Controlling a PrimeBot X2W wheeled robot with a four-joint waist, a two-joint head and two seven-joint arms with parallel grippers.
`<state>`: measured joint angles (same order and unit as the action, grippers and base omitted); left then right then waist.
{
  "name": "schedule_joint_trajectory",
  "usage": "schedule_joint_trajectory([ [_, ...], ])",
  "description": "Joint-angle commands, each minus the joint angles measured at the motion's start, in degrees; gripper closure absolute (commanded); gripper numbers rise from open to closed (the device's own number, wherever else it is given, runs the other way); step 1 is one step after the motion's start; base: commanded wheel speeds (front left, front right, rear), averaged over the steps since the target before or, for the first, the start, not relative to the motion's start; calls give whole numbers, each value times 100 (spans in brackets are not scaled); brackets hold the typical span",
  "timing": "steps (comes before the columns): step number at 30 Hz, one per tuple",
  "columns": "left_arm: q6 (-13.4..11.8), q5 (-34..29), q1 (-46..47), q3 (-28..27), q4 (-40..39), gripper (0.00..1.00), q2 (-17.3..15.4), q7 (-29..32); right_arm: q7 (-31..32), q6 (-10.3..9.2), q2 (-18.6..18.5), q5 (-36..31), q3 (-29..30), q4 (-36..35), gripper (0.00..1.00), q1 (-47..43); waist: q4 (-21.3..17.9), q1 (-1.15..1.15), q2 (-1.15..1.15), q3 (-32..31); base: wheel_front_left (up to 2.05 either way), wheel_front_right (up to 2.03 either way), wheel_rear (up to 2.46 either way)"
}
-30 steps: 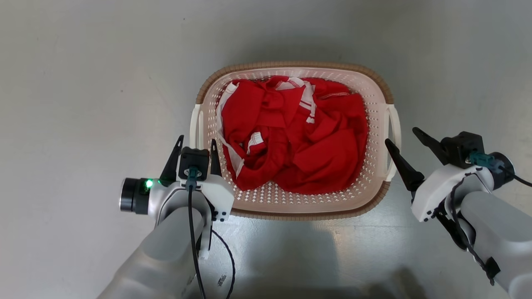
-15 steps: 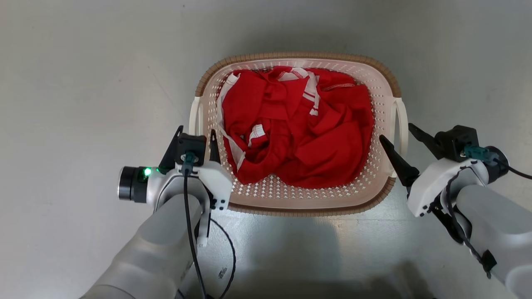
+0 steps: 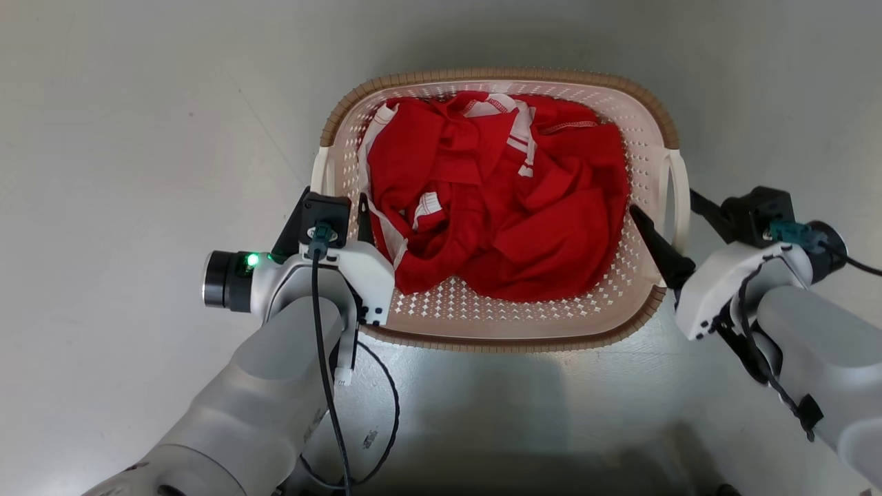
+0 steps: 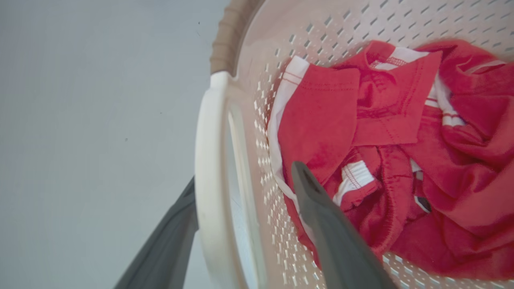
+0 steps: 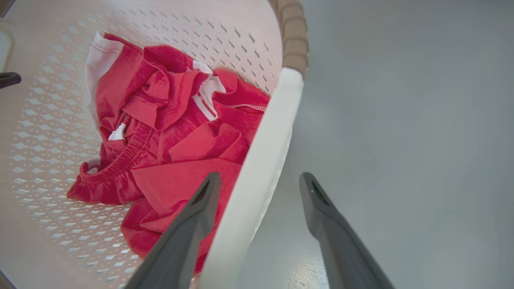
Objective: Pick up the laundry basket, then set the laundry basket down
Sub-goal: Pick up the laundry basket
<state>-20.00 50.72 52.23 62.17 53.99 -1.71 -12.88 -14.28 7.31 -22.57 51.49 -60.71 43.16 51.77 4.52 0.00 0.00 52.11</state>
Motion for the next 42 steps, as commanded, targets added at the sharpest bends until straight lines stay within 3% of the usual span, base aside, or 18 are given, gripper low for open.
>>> schedule_joint_trajectory([
  [1,-92,138,46,51,-22,0,-117,-17,-72,18,11,93,-107,-16,0,-206,17,0,0,39,0,0,0],
  [2,-100,184,68,98,-23,2,-117,-12,-72,18,20,117,-120,-17,0,-191,24,0,0,51,0,0,0],
  [4,-105,278,103,195,-20,43,-117,13,-72,18,36,171,-161,-10,0,-177,32,0,0,67,0,0,0],
  [5,-105,323,120,242,-23,58,-117,20,-65,18,44,217,-185,7,0,-175,39,0,0,75,0,0,0],
  [6,-106,363,138,292,-26,65,-117,23,-65,18,47,244,-212,26,0,-161,45,0,0,85,0,0,0],
  [7,-107,400,157,344,-31,93,-117,27,-58,18,54,271,-244,44,6,-149,53,0,0,92,0,0,0],
  [8,-105,439,174,394,-37,100,-117,30,-55,18,63,304,-269,64,40,-137,61,0,0,99,0,0,0],
  [9,-102,476,192,446,-43,100,-117,35,-55,18,68,330,-290,85,61,-123,68,0,0,103,0,0,0],
  [10,-97,516,207,494,-49,100,-117,39,-56,18,74,351,-308,104,100,-108,75,0,0,104,0,0,0],
  [24,-88,733,241,992,69,100,-117,118,-67,18,254,573,-451,494,100,-98,32,0,0,-261,0,0,0],
  [42,134,720,-219,1107,246,100,-117,433,557,18,1039,965,-626,1523,100,-265,-246,0,0,-1728,0,0,0],
])
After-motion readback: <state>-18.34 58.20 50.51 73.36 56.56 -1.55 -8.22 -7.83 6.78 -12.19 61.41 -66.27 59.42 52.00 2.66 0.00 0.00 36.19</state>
